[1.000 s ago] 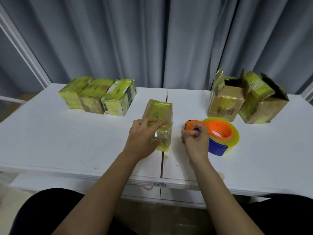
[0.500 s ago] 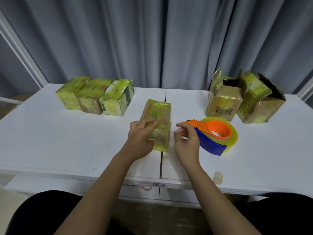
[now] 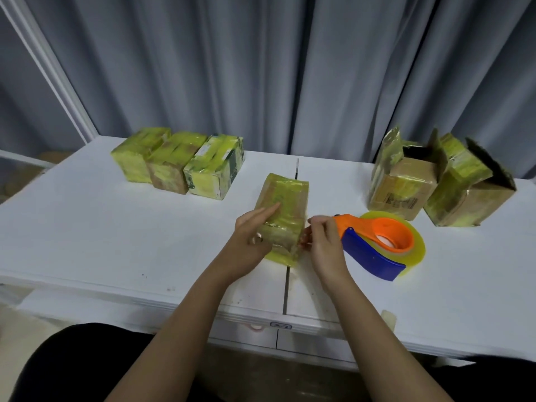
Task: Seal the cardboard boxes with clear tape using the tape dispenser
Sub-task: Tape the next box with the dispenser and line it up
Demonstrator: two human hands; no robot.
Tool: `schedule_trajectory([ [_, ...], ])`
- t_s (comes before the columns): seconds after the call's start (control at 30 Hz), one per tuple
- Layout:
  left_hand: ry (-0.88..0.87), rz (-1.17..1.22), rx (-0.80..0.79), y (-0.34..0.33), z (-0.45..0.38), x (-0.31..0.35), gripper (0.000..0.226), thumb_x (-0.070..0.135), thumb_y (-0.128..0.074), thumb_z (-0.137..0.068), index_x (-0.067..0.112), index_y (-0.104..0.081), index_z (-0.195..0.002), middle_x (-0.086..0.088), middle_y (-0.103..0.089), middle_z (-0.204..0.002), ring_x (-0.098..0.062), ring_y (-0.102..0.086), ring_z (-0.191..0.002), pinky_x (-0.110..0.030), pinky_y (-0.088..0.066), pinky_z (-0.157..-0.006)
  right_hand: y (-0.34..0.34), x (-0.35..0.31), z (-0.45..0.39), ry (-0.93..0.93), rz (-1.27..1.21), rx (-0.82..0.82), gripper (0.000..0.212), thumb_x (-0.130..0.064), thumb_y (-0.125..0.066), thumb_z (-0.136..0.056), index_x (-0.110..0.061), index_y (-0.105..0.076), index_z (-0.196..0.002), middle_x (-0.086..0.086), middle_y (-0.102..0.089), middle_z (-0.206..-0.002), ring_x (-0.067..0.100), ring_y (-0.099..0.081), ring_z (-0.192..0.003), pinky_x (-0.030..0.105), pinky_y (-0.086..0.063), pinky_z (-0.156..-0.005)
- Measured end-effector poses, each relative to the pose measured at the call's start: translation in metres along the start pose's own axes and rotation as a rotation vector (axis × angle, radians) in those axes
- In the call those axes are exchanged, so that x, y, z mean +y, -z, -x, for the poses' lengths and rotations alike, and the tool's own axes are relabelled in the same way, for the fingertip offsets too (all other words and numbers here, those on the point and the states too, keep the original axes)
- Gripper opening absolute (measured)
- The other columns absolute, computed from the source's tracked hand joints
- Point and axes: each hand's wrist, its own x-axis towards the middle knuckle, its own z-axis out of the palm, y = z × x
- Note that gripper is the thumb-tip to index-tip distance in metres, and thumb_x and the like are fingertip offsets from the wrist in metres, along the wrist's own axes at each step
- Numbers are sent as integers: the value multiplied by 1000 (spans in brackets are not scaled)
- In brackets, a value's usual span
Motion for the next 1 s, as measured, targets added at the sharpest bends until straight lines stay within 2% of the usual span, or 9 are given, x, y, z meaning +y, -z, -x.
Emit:
schedule_trajectory([
  [0.13, 34, 400, 137, 15, 2, -1, 69, -1, -41, -67, 37, -62, -120, 3, -56, -136, -11, -48, -128, -25, -42, -98, 7, -12, -17, 541, 476, -62, 19, -18, -50, -99, -17, -66, -110, -6, -62, -104, 10, -51, -96, 12, -39, -82],
  [0.3, 191, 980, 421, 20, 6, -19, 52, -12, -26, -89, 10, -49, -131, -5, -58, -132, -14, -57, -120, -24, -49, -90, 2, -6, -33, 479, 481, -248, 24, -11, -52, -98, -16, -71, -110, -12, -63, -110, 8, -43, -112, 7, -28, -97],
  [0.47, 214, 489, 392, -11, 13, -15, 38, 4, -41, -98, 23, -56, -128, 3, -58, -131, -3, -56, -116, -17, -44, -92, 0, -1, -32, 442, 414, -249, 25, -11, -51, -98, -17, -70, -112, -13, -61, -112, 7, -41, -115, 1, -24, -96],
  [0.57, 191, 237, 325, -42, 27, -11, 72, -12, -35, -90, 23, -20, -150, 11, -37, -144, -3, -45, -124, -13, -39, -96, -3, 1, -29, 445, 408, -234, 26, -11, -49, -99, -16, -69, -113, -13, -60, -113, 6, -41, -115, 1, -23, -96],
  [0.73, 103, -79, 219, -66, 37, -24, 92, -5, -38, -82, 31, 24, -139, 7, 20, -156, -7, 9, -145, -28, -6, -119, -3, -1, -27, 434, 399, -262, 26, -10, -48, -99, -18, -69, -112, -14, -60, -112, 5, -40, -116, -1, -22, -95],
  [0.83, 11, -239, 194, -52, 45, -40, 82, 4, -30, -73, 25, 9, -142, 13, 13, -152, -4, 12, -143, -29, 2, -119, -1, -3, -28, 407, 397, -293, 26, -11, -48, -100, -20, -69, -112, -15, -60, -112, 5, -40, -117, -1, -23, -95],
  [0.9, -29, -247, 310, -33, 47, -41, 68, -1, -35, -80, 19, -30, -144, 9, -17, -152, -7, -15, -142, -24, -17, -117, 1, -5, -29, 402, 395, -302, 25, -12, -49, -99, -20, -69, -112, -15, -60, -112, 6, -41, -117, -1, -24, -94],
  [0.93, -51, -235, 394, -23, 45, -37, 57, -7, -39, -83, 19, -51, -132, 6, -36, -144, -6, -32, -134, -19, -30, -109, 1, -5, -28, 401, 393, -305, 25, -12, -49, -99, -20, -69, -113, -14, -60, -113, 6, -41, -117, -2, -24, -94],
  [1.0, -34, -148, 503, -9, 38, -27, 40, -9, -46, -89, 27, -60, -101, 7, -57, -118, -6, -53, -111, -15, -44, -90, 1, -6, -27, 396, 384, -307, 25, -13, -49, -100, -21, -68, -113, -14, -60, -113, 5, -41, -116, -1, -24, -93],
])
